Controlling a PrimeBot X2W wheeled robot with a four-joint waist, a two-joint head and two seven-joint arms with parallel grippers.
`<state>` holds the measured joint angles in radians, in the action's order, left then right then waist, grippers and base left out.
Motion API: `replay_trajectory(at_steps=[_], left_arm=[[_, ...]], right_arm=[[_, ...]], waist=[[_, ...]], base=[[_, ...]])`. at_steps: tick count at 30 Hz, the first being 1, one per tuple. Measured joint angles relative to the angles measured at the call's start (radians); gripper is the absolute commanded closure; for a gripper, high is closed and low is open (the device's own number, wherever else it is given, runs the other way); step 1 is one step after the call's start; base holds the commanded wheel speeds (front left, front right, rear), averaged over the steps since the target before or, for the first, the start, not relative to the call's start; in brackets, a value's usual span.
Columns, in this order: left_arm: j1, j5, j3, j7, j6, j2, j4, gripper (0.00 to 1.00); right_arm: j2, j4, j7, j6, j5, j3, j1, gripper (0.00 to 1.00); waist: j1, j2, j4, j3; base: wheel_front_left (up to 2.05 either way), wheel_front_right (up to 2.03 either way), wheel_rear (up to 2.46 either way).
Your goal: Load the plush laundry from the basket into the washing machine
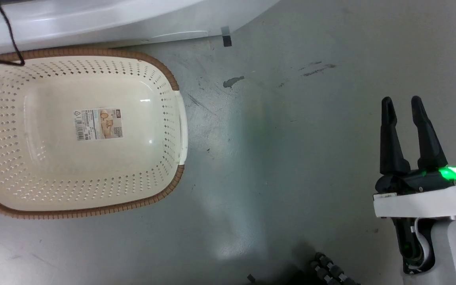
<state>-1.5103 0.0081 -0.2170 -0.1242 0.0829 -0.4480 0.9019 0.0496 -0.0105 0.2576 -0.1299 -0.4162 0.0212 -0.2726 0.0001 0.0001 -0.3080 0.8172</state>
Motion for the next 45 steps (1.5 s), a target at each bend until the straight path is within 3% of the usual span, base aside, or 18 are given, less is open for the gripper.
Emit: replay_trajectory(at_steps=[1, 2, 3, 4, 11, 16, 21, 31, 39, 45], left_arm=[[-0.002, -0.003, -0.004, 0.009, 0.007, 0.003, 0.014, 1.0], [-0.004, -0.005, -0.011, 0.017, 0.012, 0.007, 0.027, 0.74], [-0.005, -0.005, -0.017, 0.027, 0.016, 0.009, 0.039, 0.17], [-0.005, -0.006, -0.019, 0.046, 0.017, 0.012, 0.049, 0.0], [0.025, -0.054, -0.019, 0.191, 0.023, 0.042, 0.12, 0.0], [0.153, -0.11, -0.023, 0.32, 0.035, 0.087, 0.163, 0.0], [0.327, -0.176, -0.025, 0.375, 0.043, 0.144, 0.124, 0.0], [0.877, -0.255, 0.001, 0.381, 0.041, 0.193, -0.365, 0.0], [1.243, -0.258, 0.057, 0.381, -0.025, 0.219, -0.61, 0.0], [1.444, -0.256, 0.077, 0.381, -0.061, 0.253, -0.743, 0.0]], right_arm=[[0.0, 0.0, 0.0, 0.0, 0.0, 0.0, -0.002, 0.0], [0.0, -0.002, 0.0, 0.0, 0.002, 0.0, -0.002, 0.0], [0.0, -0.006, 0.0, 0.0, 0.003, 0.0, -0.002, 0.0], [0.0, -0.01, 0.0, 0.0, 0.003, -0.001, -0.003, 0.0], [0.0, -0.013, 0.0, 0.0, 0.04, -0.025, 0.003, 0.0], [0.0, -0.004, 0.0, 0.0, 0.084, -0.038, 0.05, 0.0], [0.0, 0.009, 0.0, 0.0, 0.126, -0.051, 0.117, 0.0], [0.0, 0.024, 0.0, 0.0, 0.191, -0.054, 0.252, 0.0], [0.0, 0.036, 0.0, 0.0, 0.198, -0.06, 0.348, 0.0], [0.0, 0.036, 0.0, 0.0, 0.219, -0.05, 0.376, 0.0]], waist=[[0.0, 0.0, 0.002, -0.002], [0.0, 0.0, 0.004, -0.004], [0.0, 0.0, 0.006, -0.007], [0.0, 0.0, 0.009, -0.011], [-0.0001, 0.0, 0.033, -0.081], [-0.0001, 0.0, 0.058, -0.181], [-0.0004, 0.0, 0.09, -0.312], [-0.0006, 0.0, 0.169, -0.599], [-0.0007, -0.0001, 0.248, -0.777], [-0.0004, -0.0001, 0.305, -0.846]], base=[[0.0, 0.0, 0.0], [0.0, 0.0, 0.0], [0.0, 0.0, 0.0], [0.0, 0.0, 0.0], [0.0, 0.0, 0.0], [0.0, 0.0, 0.0], [0.0, 0.0, 0.0], [0.0, 0.0, 0.0], [0.0, 0.0, 0.0], [0.0, 0.0, 0.0]])
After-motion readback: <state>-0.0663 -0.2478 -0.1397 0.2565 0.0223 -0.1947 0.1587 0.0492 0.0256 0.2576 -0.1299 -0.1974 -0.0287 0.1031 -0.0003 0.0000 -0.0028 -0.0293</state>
